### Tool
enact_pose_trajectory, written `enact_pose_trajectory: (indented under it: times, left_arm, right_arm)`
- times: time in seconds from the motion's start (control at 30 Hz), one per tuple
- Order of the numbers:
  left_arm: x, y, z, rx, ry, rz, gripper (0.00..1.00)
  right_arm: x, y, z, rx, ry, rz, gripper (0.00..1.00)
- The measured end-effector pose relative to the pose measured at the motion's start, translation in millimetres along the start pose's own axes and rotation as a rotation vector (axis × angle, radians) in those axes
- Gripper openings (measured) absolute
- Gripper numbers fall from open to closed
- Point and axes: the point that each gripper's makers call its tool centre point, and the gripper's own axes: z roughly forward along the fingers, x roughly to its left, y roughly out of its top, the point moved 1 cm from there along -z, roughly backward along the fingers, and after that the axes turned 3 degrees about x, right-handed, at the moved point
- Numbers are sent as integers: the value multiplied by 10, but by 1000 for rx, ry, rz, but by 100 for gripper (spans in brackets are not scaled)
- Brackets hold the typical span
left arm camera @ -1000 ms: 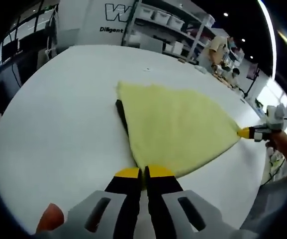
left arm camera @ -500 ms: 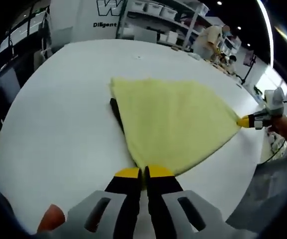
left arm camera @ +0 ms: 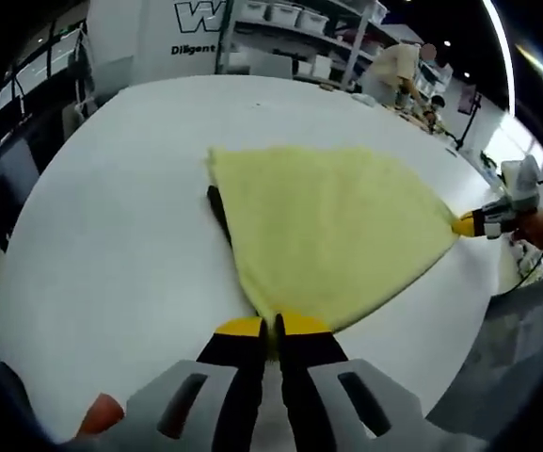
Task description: Fold the garment on the visible template until the final outline fits inside the template.
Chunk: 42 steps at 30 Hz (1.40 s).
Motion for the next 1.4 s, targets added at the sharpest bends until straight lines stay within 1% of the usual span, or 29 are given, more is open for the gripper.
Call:
enact_pose_trajectory:
  times: [0.07, 0.17, 0.2, 0.23, 0.27, 0.3, 0.33, 0.37, 0.43, 0.47, 0.5, 0.53, 0.57, 0.6, 0.67, 0.7, 0.73, 0.77, 0.8, 0.87, 0.93, 1.0, 1.03, 1.07, 1.1, 1.13, 1.2, 1.3, 1.4]
  left_arm:
    - [2, -1, -11, 2, 7, 0, 9]
    - [54, 11, -54, -3, 26, 2, 18]
    - [62, 12, -66, -5, 29, -6, 22]
    - [80, 9, -82, -6, 38, -14, 28]
    - [107, 22, -98, -15, 53, -17, 33]
    - [134, 34, -113, -24, 68, -19, 39]
    - [169, 73, -157, -48, 86, -28, 47]
    - [168, 111, -179, -68, 89, -27, 50]
    - [174, 160, -235, -97, 95, -36, 57]
    - [140, 211, -302, -121, 97, -33, 60]
    - [80, 250, -347, -142, 88, -31, 62]
    - [40, 269, -382, -152, 82, -26, 64]
    - [-55, 298, -421, -168, 64, -13, 64]
    - [-100, 315, -452, -181, 58, -8, 66]
    - [-236, 332, -515, -204, 42, 7, 70]
    - [-307, 343, -551, -221, 41, 10, 73]
    - [-330, 343, -565, -226, 38, 9, 75]
    - [-395, 357, -599, -249, 35, 15, 77]
    - [-427, 373, -628, -269, 37, 20, 81]
    - [-535, 361, -710, -289, 49, 30, 86]
    - [-596, 371, -758, -314, 53, 39, 90]
    - [-704, 362, -805, -340, 42, 44, 93]
    - [-743, 354, -817, -343, 41, 51, 94]
    - [-773, 350, -830, -351, 43, 61, 95]
    - [-810, 359, -847, -371, 48, 73, 97]
    - [-827, 354, -855, -377, 52, 71, 98]
    - [-865, 354, -866, -397, 54, 62, 99]
    - [-887, 316, -832, -392, 60, 84, 99]
    - [-860, 284, -817, -389, 74, 88, 99]
  right_arm:
    - [-22, 13, -13, -10, -17, -6, 7]
    - [-79, 34, -72, -26, -42, -12, 13]
    - [-108, 43, -87, -33, -58, -16, 18]
    - [-125, 50, -99, -39, -69, -20, 22]
    - [-144, 62, -112, -47, -82, -23, 25]
    - [-181, 112, -179, -84, -108, -27, 32]
    - [-197, 139, -216, -103, -124, -26, 37]
    - [-200, 158, -249, -116, -131, -33, 40]
    - [-211, 181, -291, -131, -142, -35, 44]
    - [-183, 228, -364, -161, -144, -38, 46]
    - [-159, 266, -422, -186, -148, -36, 50]
    - [-134, 291, -457, -201, -149, -41, 53]
    - [-85, 318, -510, -217, -145, -47, 55]
    - [-53, 339, -540, -230, -144, -47, 58]
    - [63, 425, -625, -285, -128, -50, 65]
    - [116, 449, -666, -302, -123, -45, 70]
    - [134, 459, -675, -309, -120, -45, 74]
    - [199, 487, -713, -331, -108, -36, 79]
    - [257, 513, -744, -350, -99, -26, 83]
    - [382, 576, -811, -397, -82, -7, 93]
    - [480, 608, -856, -423, -72, -7, 99]
    - [631, 648, -901, -456, -53, -15, 99]
    - [685, 656, -912, -465, -44, -12, 99]
    - [732, 669, -923, -480, -38, -8, 99]
    - [763, 674, -927, -489, -39, -12, 99]
    - [801, 663, -919, -487, -36, -16, 99]
    - [903, 610, -880, -464, -29, -32, 99]
    - [984, 527, -835, -439, -20, -46, 99]
    - [1019, 410, -784, -401, -20, -51, 99]
